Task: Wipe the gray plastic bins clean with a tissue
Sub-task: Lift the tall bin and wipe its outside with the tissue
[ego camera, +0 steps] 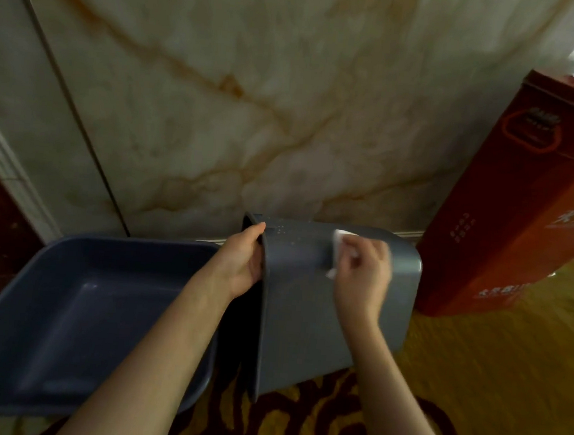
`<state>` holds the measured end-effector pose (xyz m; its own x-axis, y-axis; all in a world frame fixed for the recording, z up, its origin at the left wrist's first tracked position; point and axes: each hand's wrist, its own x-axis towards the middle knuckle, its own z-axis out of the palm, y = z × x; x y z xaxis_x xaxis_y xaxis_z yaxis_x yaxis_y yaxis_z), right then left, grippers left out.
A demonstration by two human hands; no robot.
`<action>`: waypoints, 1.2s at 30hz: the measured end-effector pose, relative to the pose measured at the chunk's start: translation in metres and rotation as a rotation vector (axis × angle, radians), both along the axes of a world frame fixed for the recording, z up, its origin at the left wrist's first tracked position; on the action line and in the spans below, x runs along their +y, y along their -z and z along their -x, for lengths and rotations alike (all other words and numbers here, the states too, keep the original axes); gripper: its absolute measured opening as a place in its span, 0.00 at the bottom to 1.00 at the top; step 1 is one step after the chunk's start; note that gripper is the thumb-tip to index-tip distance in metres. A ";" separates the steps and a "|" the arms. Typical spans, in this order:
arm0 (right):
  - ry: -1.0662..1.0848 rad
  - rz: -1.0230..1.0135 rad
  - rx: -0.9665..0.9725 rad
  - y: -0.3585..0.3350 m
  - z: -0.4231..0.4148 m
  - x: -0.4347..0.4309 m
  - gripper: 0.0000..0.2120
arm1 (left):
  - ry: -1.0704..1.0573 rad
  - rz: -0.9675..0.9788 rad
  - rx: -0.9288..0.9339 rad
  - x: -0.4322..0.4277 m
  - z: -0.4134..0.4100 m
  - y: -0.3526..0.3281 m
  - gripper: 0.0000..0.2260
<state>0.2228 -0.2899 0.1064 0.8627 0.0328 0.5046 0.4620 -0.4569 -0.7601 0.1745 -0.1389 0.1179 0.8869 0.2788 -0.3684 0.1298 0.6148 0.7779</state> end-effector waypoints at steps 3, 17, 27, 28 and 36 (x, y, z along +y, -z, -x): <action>-0.338 0.112 -0.058 -0.010 0.030 0.036 0.05 | 0.073 0.013 -0.028 0.005 0.003 0.004 0.18; -0.070 0.318 0.067 -0.008 -0.020 0.018 0.09 | 0.081 -0.009 -0.045 0.007 0.005 0.011 0.16; -0.319 0.097 -0.169 0.028 0.056 0.035 0.08 | 0.075 0.026 -0.041 0.006 -0.001 0.006 0.18; -0.310 0.084 -0.170 0.040 0.062 0.032 0.10 | 0.062 0.024 -0.036 0.006 -0.001 0.005 0.17; -0.345 0.163 -0.159 0.106 0.099 0.015 0.18 | -0.005 0.019 0.025 0.006 -0.004 0.002 0.18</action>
